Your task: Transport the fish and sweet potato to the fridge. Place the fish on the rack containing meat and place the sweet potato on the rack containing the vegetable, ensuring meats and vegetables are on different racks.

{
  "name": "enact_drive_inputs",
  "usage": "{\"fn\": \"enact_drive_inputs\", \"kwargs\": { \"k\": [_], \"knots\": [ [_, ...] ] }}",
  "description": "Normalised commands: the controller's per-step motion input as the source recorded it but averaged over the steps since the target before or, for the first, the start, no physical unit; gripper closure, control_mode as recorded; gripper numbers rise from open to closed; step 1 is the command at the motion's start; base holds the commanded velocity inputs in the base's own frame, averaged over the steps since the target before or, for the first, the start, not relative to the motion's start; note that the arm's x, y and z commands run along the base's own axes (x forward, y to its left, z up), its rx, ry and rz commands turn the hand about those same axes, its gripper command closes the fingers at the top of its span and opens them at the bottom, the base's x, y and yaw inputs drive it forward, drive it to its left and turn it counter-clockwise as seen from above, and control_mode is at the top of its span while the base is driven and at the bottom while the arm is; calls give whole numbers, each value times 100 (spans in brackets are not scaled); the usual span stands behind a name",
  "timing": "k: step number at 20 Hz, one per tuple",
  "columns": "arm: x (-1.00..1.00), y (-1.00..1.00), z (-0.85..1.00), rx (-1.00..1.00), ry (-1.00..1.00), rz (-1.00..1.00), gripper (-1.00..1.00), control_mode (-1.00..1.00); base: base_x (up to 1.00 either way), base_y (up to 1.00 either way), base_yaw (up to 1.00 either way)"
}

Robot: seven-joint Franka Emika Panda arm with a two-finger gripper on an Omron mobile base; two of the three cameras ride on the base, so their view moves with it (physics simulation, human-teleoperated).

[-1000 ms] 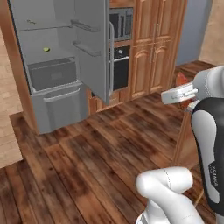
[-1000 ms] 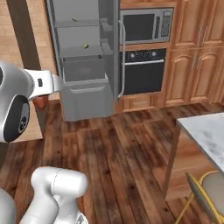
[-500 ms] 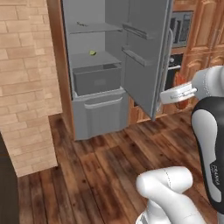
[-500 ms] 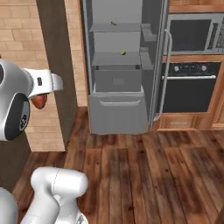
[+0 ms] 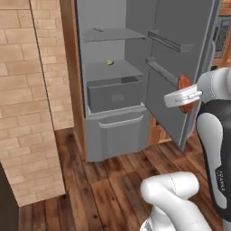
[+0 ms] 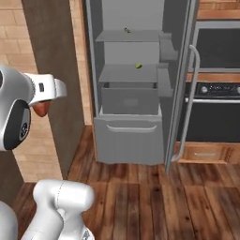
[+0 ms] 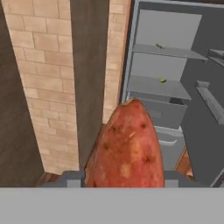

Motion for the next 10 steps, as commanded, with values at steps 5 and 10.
{"fn": "enact_drive_inputs", "kwargs": {
  "k": [5, 10],
  "knots": [
    [0, 0, 0, 0, 0, 0, 100, 100, 100, -22, 7],
    [0, 0, 0, 0, 0, 0, 100, 100, 100, 1, 1]
  ]
}}
